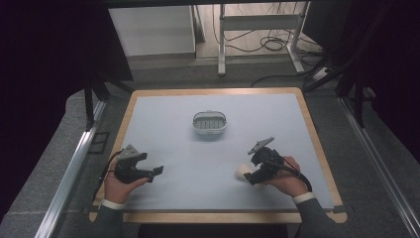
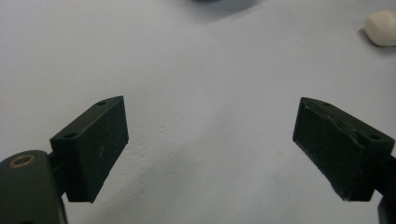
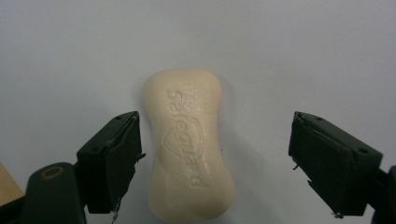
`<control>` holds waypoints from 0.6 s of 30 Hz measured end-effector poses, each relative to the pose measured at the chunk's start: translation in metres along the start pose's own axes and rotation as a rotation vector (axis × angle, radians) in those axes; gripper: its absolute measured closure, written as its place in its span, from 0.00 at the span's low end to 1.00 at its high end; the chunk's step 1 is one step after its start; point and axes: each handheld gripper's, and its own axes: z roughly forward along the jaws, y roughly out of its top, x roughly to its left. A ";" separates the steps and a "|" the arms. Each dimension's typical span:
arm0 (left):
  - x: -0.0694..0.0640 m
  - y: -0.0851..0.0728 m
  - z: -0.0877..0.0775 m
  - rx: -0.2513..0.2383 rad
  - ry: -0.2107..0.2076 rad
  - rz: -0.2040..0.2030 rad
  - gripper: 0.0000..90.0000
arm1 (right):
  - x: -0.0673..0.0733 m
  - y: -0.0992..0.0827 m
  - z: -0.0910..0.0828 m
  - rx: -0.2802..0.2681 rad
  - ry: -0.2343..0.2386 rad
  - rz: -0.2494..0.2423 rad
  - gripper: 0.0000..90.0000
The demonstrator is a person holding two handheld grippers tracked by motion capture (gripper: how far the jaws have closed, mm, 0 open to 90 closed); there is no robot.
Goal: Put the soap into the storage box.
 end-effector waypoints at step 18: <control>0.000 0.000 0.001 0.006 0.000 0.005 0.12 | 0.007 0.006 0.020 0.128 0.057 -0.038 0.29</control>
